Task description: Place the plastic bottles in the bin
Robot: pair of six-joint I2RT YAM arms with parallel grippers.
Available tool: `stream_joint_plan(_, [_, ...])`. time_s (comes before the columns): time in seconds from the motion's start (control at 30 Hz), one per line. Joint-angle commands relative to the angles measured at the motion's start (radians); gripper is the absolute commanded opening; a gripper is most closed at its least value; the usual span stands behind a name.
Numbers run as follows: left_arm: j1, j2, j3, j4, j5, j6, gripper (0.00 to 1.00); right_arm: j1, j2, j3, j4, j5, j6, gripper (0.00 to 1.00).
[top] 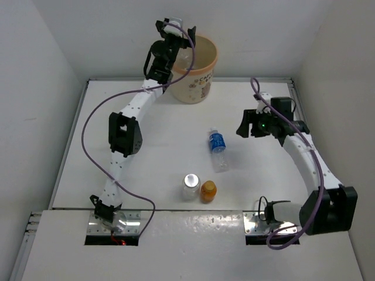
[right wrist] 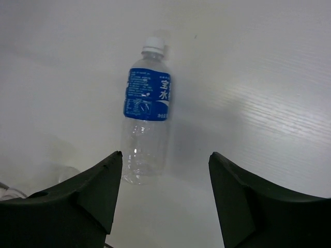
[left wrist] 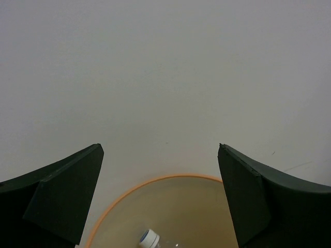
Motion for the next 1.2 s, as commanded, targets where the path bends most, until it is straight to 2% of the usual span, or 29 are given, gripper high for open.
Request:
stream_joint_plan(0.0, [0.021,-0.270,-0.035,-0.067,-0.002,-0.015,1.00,0.086,0.058,0.070,0.001,0.035,-0.009,0.67])
stream_joint_plan(0.07, [0.021,-0.423,-0.137,-0.188,-0.002,-0.027,1.00,0.165,0.128,0.087,-0.028,0.046,-0.005,0.67])
stream_joint_plan(0.1, [0.021,-0.476,-0.179,-0.313,-0.002,-0.027,1.00,0.186,0.146,0.111,-0.036,0.081,-0.015,0.67])
stream_joint_plan(0.17, [0.032,-0.588,-0.289,-0.418,0.015,-0.027,1.00,0.241,0.212,0.128,-0.042,0.124,-0.012,0.68])
stream_joint_plan(0.2, [0.042,-0.716,-0.441,-0.475,0.029,-0.027,1.00,0.250,0.229,0.168,-0.045,0.142,-0.008,0.70])
stream_joint_plan(0.27, [0.062,-0.853,-0.614,-0.505,0.029,-0.027,1.00,0.264,0.329,0.202,-0.079,0.156,0.000,0.70])
stream_joint_plan(0.3, [0.082,-0.968,-0.750,-0.552,0.044,-0.038,1.00,0.264,0.343,0.249,-0.091,0.159,0.005,0.70])
stream_joint_plan(0.5, [0.131,-1.258,-1.076,-0.710,0.066,-0.061,1.00,0.310,0.525,0.340,-0.213,0.164,-0.005,0.71])
stream_joint_plan(0.53, [0.140,-1.291,-1.142,-0.736,0.066,-0.070,1.00,0.316,0.553,0.342,-0.214,0.169,-0.002,0.74])
stream_joint_plan(0.67, [0.162,-1.420,-1.276,-0.784,0.057,-0.140,1.00,0.346,0.607,0.336,-0.213,0.179,0.015,0.82])
stream_joint_plan(0.83, [0.220,-1.524,-1.397,-0.798,0.089,-0.231,1.00,0.372,0.683,0.365,-0.216,0.186,0.034,0.84])
stream_joint_plan(1.0, [0.251,-1.544,-1.418,-0.821,0.103,-0.231,1.00,0.376,0.765,0.388,-0.213,0.204,0.032,0.84])
stream_joint_plan(1.03, [0.251,-1.544,-1.418,-0.821,0.103,-0.231,1.00,0.376,0.778,0.388,-0.211,0.209,0.032,0.83])
stream_joint_plan(1.13, [0.251,-1.533,-1.418,-0.830,0.103,-0.222,1.00,0.376,0.794,0.391,-0.205,0.216,0.028,0.69])
stream_joint_plan(1.17, [0.251,-1.533,-1.409,-0.830,0.103,-0.222,1.00,0.378,0.794,0.388,-0.205,0.218,0.028,0.58])
